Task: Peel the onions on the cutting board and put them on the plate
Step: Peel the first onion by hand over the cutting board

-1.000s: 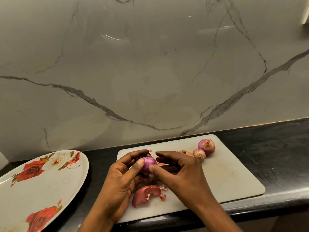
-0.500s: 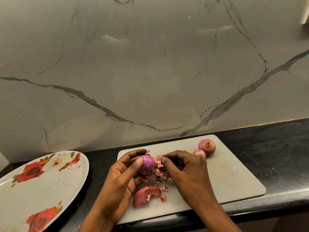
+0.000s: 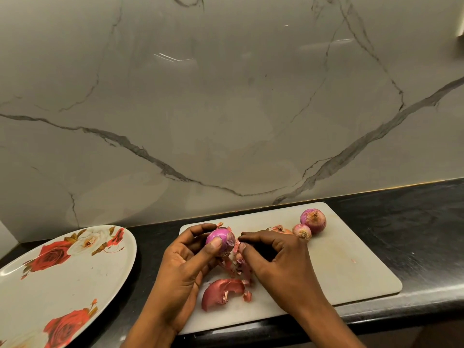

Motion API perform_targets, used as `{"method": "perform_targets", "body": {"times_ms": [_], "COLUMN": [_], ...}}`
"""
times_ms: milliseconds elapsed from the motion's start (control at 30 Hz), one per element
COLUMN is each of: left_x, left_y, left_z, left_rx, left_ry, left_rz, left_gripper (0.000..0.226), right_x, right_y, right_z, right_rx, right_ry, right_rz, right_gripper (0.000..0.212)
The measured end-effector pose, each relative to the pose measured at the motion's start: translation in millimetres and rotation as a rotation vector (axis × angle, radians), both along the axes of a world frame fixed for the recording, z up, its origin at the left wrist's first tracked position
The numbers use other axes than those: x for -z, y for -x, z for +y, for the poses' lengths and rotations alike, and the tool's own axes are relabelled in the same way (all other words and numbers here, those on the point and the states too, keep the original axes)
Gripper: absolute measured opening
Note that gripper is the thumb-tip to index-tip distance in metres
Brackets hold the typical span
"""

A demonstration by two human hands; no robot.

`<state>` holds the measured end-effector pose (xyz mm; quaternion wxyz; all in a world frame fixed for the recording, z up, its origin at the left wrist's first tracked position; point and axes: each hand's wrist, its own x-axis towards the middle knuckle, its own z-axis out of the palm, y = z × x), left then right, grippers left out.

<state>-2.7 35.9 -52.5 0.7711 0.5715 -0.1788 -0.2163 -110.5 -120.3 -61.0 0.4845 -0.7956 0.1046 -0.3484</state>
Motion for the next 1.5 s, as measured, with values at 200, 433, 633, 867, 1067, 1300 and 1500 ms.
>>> {"method": "perform_targets", "body": {"times_ms": [200, 433, 633, 867, 1067, 1300, 1500], "left_x": [1, 3, 3, 3, -1, -1, -3], "left_y": [1, 0, 0, 0, 1, 1, 4], "left_z": [1, 1, 2, 2, 1, 1, 3], "left_rx": [0.035, 0.049, 0.062, 0.051, 0.034, 0.048, 0.077], "left_ry": [0.001, -0.023, -0.005, -0.01, 0.027, 0.005, -0.013], "left_rz": [-0.046, -0.083, -0.071, -0.041, 0.023, 0.018, -0.013], "left_gripper": [0.06, 0.064, 0.059, 0.047, 0.044, 0.044, 0.04], "right_x": [-2, 2, 1, 2, 5, 0, -6], "right_y": [1, -3, -2, -1, -2, 0, 1], "right_z": [1, -2, -2, -3, -5, 0, 2], "right_rx": [-0.062, -0.033, 0.022, 0.073, 0.104, -0.02, -0.083], "right_ry": [-0.015, 0.032, 0.018, -0.016, -0.017, -0.008, -0.027], "right_rz": [-0.025, -0.01, -0.014, -0.008, 0.018, 0.007, -0.026], "right_gripper": [0.025, 0.012, 0.012, 0.011, 0.011, 0.023, 0.024]}}
